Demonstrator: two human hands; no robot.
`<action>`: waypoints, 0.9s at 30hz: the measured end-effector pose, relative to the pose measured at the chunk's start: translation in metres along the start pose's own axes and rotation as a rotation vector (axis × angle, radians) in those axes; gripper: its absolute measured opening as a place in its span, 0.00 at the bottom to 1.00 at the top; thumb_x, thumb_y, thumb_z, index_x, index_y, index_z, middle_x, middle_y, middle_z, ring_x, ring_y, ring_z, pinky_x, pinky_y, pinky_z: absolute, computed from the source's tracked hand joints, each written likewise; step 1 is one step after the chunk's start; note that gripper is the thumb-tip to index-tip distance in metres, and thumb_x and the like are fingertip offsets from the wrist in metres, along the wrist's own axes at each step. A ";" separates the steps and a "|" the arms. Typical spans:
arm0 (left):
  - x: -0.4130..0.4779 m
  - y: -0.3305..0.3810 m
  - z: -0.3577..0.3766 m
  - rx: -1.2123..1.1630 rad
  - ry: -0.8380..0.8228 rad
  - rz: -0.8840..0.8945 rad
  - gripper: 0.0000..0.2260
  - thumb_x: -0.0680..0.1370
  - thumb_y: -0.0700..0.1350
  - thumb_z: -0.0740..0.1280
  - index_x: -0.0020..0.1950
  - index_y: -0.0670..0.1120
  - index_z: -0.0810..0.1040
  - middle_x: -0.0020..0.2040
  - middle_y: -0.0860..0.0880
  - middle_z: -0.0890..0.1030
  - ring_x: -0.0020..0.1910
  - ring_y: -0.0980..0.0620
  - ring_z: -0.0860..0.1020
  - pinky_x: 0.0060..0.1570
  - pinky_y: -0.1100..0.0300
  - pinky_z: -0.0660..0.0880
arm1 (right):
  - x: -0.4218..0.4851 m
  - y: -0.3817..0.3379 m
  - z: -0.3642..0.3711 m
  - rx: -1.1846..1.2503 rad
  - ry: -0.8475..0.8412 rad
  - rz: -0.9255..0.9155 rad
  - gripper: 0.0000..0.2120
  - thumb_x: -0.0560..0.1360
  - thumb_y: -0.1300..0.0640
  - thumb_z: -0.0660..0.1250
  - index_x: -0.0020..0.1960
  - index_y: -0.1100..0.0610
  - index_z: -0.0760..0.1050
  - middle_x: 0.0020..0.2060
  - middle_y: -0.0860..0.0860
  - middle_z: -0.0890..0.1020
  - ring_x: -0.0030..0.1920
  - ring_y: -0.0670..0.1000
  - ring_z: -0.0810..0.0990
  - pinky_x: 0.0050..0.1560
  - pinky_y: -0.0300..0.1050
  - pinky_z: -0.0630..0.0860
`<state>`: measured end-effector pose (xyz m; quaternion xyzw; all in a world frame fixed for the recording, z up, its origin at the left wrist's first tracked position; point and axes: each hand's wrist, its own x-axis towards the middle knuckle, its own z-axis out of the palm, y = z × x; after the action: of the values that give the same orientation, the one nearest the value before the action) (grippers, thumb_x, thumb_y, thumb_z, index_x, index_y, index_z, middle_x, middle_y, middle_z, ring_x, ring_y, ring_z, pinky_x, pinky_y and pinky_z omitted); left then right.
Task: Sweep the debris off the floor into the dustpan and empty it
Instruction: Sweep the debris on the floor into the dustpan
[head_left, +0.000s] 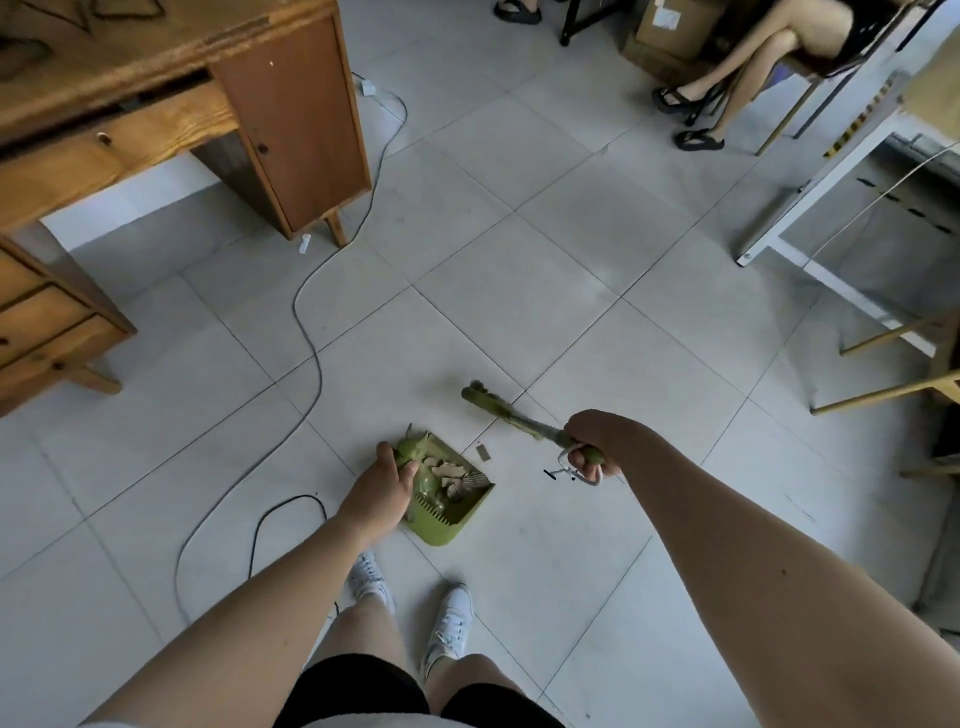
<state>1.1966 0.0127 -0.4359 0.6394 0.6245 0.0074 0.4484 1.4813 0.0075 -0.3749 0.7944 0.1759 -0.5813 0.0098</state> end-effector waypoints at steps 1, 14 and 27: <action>-0.003 -0.003 0.005 -0.003 -0.004 -0.006 0.09 0.83 0.50 0.55 0.51 0.45 0.61 0.38 0.44 0.76 0.33 0.48 0.75 0.27 0.58 0.65 | 0.006 0.003 0.007 -0.055 -0.010 0.019 0.16 0.80 0.63 0.48 0.34 0.58 0.61 0.18 0.54 0.69 0.16 0.49 0.64 0.18 0.33 0.59; 0.002 0.011 0.027 -0.039 -0.033 -0.016 0.09 0.83 0.50 0.55 0.51 0.45 0.61 0.36 0.47 0.73 0.33 0.50 0.73 0.27 0.57 0.63 | 0.016 0.034 0.058 -0.011 -0.134 0.110 0.17 0.77 0.65 0.46 0.31 0.58 0.61 0.22 0.56 0.67 0.26 0.51 0.60 0.30 0.40 0.55; 0.008 0.029 0.017 0.033 -0.072 -0.030 0.13 0.83 0.48 0.53 0.59 0.39 0.61 0.47 0.37 0.77 0.46 0.38 0.79 0.38 0.52 0.71 | -0.038 -0.009 -0.016 -0.035 -0.181 0.085 0.20 0.81 0.59 0.48 0.31 0.58 0.64 0.18 0.52 0.65 0.18 0.48 0.61 0.18 0.32 0.57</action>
<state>1.2312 0.0146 -0.4331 0.6370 0.6176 -0.0328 0.4602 1.4831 0.0096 -0.3325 0.7450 0.1502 -0.6467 0.0642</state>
